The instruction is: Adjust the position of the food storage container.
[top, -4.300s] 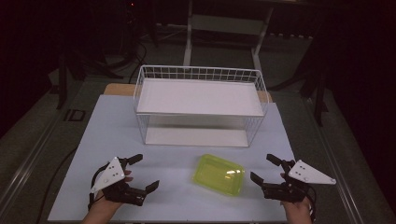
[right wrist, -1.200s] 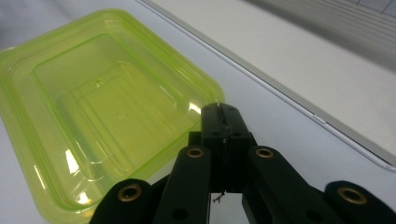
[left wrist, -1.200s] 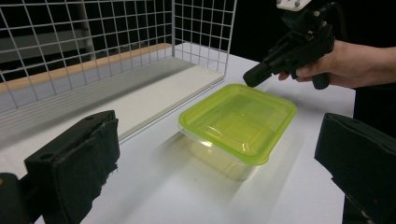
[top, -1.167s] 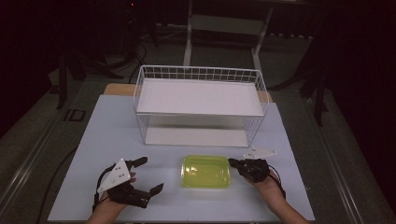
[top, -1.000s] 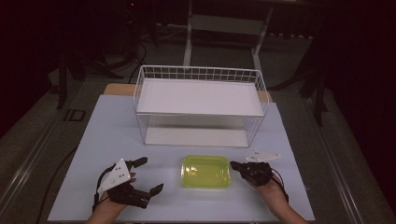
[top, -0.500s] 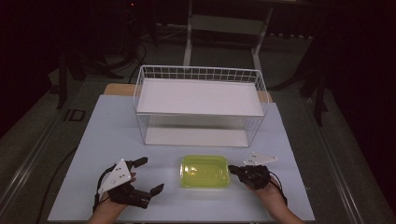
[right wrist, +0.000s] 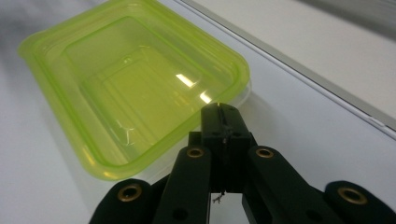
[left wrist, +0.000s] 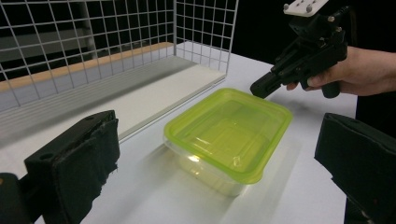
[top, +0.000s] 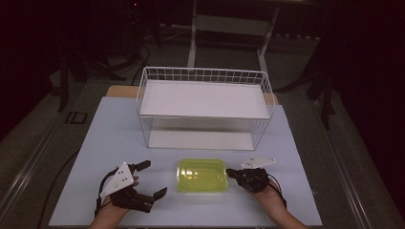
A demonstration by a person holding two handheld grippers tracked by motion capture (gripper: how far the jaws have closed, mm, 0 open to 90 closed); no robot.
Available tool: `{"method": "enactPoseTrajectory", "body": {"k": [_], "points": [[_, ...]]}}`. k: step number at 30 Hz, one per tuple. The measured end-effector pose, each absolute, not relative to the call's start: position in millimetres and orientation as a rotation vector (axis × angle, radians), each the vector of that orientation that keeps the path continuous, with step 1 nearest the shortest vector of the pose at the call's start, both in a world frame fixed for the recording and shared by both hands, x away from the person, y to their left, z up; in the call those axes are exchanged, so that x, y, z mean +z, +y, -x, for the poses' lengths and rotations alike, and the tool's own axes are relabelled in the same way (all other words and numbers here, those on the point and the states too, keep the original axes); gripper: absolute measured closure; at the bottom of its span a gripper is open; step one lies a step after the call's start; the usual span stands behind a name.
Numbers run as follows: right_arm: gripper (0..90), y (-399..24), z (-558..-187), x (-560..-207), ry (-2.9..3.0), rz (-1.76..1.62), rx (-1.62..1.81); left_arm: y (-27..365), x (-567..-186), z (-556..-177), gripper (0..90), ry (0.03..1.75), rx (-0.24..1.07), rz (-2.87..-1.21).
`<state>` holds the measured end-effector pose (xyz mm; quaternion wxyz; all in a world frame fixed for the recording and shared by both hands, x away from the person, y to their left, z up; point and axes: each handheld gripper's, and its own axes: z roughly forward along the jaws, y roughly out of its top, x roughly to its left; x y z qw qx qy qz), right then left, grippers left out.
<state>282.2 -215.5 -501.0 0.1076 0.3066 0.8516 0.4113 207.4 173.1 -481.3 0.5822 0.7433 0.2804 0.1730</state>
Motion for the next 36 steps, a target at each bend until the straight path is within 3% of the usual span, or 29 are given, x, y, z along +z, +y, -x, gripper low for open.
{"method": "enactPoseTrajectory", "body": {"k": [17, 22, 24, 25, 26, 27, 31, 36], "points": [[90.0, -205, -282, -496, 2.498, -0.852, 1.23, 172, -482, -208, 0.4, 0.666, 0.389, -1.742], [75.4, -211, -279, -484, 2.452, -0.863, 1.299, 171, -483, -209, 0.4, 0.666, 0.383, -1.764], [58.1, -212, -275, -479, 2.419, -0.852, 1.3, 170, -484, -210, 0.4, 0.666, 0.368, -1.784], [58.1, -212, -275, -479, 2.419, -0.852, 1.3, 170, -484, -211, 0.4, 0.669, 0.345, -1.786], [40.7, -211, -272, -476, 2.399, -0.86, 1.291, 169, -485, -212, 0.4, 0.667, 0.331, -1.792], [40.7, -211, -272, -476, 2.399, -0.86, 1.291, 169, -485, -212, 0.4, 0.662, 0.323, -1.79], [16.1, -209, -269, -474, 2.403, -0.871, 1.303, 167, -483, -214, 0.5, 0.697, 0.311, -1.819], [15.4, -206, -266, -472, 2.396, -0.859, 1.309, 166, -477, -219, 0.5, 0.756, 0.255, -1.796]]}}
